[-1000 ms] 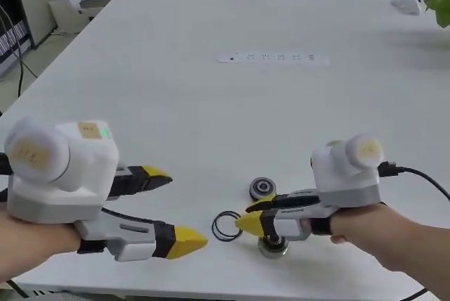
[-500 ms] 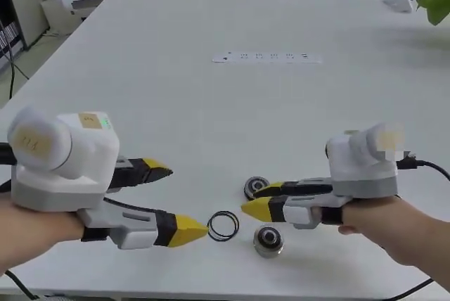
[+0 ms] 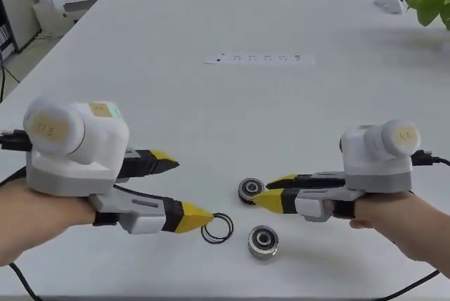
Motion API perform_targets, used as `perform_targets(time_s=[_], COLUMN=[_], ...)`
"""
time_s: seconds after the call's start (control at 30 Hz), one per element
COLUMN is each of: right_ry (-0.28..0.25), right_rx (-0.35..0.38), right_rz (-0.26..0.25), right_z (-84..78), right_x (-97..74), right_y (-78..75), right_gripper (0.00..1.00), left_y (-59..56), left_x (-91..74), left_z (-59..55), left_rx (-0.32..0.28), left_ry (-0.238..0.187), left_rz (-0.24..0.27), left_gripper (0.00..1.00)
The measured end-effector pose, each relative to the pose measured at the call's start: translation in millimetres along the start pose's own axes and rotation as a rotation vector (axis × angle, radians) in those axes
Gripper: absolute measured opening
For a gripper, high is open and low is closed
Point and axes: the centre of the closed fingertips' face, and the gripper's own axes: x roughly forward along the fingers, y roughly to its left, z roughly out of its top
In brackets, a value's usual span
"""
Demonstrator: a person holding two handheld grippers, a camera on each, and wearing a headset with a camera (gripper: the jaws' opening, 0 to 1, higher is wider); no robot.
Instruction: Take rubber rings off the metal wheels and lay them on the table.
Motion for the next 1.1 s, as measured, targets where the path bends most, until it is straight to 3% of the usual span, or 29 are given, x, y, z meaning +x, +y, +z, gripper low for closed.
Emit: perform_targets(time_s=[0.23,0.63,0.9,1.1], right_ry=[0.012,0.052,0.059,0.062], right_rx=[-0.027,-0.071,-0.091,-0.102], right_rz=[-0.027,-0.059,-0.068,-0.075], right_z=[0.5,-12.4,-16.9,-18.8], right_x=[-2.0,-2.0,0.6,2.1], right_y=[-6.9,-16.4,-21.9,-24.7], right_gripper=[0.26,0.26,0.26,0.27], left_y=[6.1,8.6,10.5,10.6], left_x=[9.4,30.4,48.2,61.8], left_z=[6.1,3.8,-3.9,-2.5], left_rx=[0.004,0.031,0.049,0.056], left_ry=[-0.002,0.030,0.069,0.076], left_rz=[-0.009,-0.033,-0.047,-0.058], left_gripper=[0.61,0.56,0.54,0.52])
